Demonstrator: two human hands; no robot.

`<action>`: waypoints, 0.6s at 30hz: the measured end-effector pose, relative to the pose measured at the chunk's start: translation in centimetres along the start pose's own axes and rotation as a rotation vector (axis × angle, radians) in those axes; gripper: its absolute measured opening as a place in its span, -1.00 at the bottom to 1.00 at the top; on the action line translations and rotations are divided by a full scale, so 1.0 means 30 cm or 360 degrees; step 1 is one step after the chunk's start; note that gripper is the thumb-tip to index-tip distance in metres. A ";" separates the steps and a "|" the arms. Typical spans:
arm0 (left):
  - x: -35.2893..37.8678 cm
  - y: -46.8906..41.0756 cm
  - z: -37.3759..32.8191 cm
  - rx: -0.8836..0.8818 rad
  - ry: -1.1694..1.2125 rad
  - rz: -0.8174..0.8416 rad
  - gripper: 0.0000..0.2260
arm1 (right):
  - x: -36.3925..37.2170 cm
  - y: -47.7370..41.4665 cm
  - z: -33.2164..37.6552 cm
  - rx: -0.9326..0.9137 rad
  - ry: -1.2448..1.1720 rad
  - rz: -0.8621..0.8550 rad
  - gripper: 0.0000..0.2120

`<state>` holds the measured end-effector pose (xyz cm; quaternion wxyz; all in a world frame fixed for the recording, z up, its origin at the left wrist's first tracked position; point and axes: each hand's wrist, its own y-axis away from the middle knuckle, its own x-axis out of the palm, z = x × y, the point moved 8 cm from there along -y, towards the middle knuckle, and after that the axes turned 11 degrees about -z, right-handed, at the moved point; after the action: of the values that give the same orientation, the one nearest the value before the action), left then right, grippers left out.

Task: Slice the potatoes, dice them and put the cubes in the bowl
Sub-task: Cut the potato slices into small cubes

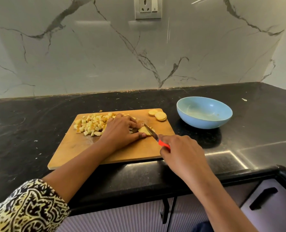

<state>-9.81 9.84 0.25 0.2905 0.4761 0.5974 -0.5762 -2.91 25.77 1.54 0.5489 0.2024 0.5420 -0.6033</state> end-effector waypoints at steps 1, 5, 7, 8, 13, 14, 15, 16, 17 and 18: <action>0.001 -0.004 -0.001 0.0009 0.0009 -0.0004 -0.54 | 0.006 -0.006 0.004 -0.0011 0.0007 0.0009 -0.59; -0.002 -0.016 -0.008 0.0047 0.0043 -0.0022 -0.57 | 0.047 -0.057 0.040 -0.0083 0.0157 0.0087 -0.65; -0.003 -0.014 -0.009 0.0052 0.0033 -0.0053 -0.58 | 0.061 -0.060 0.059 -0.0113 0.0222 0.0114 -0.67; -0.004 -0.012 -0.010 0.0053 0.0022 -0.0067 -0.58 | 0.060 -0.047 0.061 -0.0125 0.0239 0.0115 -0.66; -0.003 -0.007 -0.006 0.0035 -0.0003 -0.0072 -0.58 | -0.024 0.094 0.042 -0.0146 0.0176 0.0070 -0.58; -0.003 -0.005 -0.005 0.0033 -0.0008 -0.0071 -0.57 | -0.047 0.106 0.036 -0.0123 0.0163 0.0092 -0.59; -0.003 -0.004 -0.004 0.0032 -0.0015 -0.0071 -0.57 | -0.068 0.110 0.029 -0.0104 0.0154 0.0118 -0.60; -0.005 0.001 -0.005 0.0034 -0.0023 -0.0070 -0.56 | -0.086 0.111 0.023 -0.0091 0.0151 0.0133 -0.62; -0.005 0.004 -0.005 0.0035 -0.0030 -0.0068 -0.56 | -0.101 0.107 0.018 -0.0080 0.0138 0.0125 -0.64; -0.010 0.007 -0.004 0.0036 -0.0037 -0.0071 -0.55 | -0.117 0.098 0.015 -0.0065 0.0108 0.0081 -0.64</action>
<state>-9.47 9.88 0.45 0.2789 0.4592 0.5980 -0.5948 0.94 27.49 3.38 0.5495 0.2252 0.5671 -0.5708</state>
